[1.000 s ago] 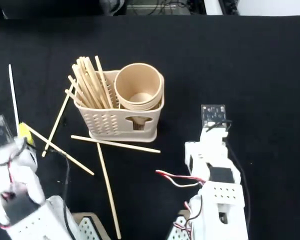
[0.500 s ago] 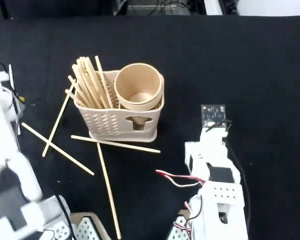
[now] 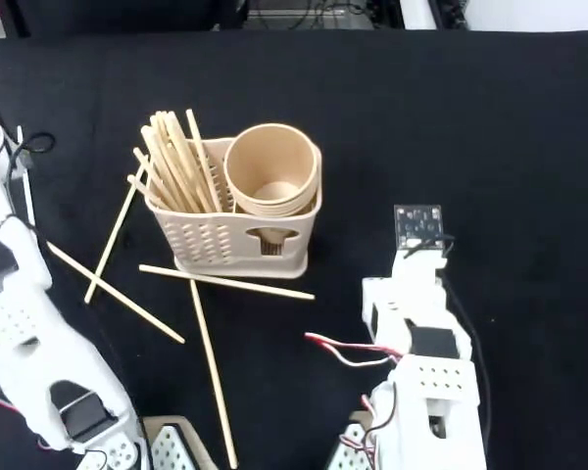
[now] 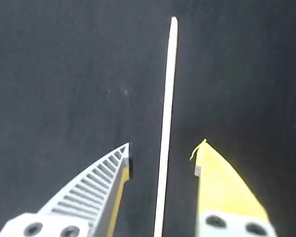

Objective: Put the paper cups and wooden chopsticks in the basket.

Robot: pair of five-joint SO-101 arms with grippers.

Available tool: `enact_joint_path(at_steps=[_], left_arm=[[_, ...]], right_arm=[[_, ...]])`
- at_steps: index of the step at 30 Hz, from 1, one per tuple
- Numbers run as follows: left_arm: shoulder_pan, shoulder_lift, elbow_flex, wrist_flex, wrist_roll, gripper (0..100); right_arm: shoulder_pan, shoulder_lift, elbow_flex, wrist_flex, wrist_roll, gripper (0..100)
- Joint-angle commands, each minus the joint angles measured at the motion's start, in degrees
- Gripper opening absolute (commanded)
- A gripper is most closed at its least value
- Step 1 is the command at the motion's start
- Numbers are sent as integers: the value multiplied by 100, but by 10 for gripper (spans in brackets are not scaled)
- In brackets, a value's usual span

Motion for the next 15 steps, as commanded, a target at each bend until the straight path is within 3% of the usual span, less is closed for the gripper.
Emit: enact_joint_path(at_steps=[1, 5, 10, 15], left_arm=[[-66, 782, -1675, 264, 97, 220], [-66, 1811, -3178, 378, 325, 220], [-22, 3218, -4549, -334, 905, 220], [145, 3965, -5068, -686, 1011, 220]], right_arm=[[-88, -22, -101, -62, -9, 15], [-88, -22, -101, -62, -9, 15], [-88, -22, -92, -62, -9, 15], [-88, -22, -92, -62, -9, 15]])
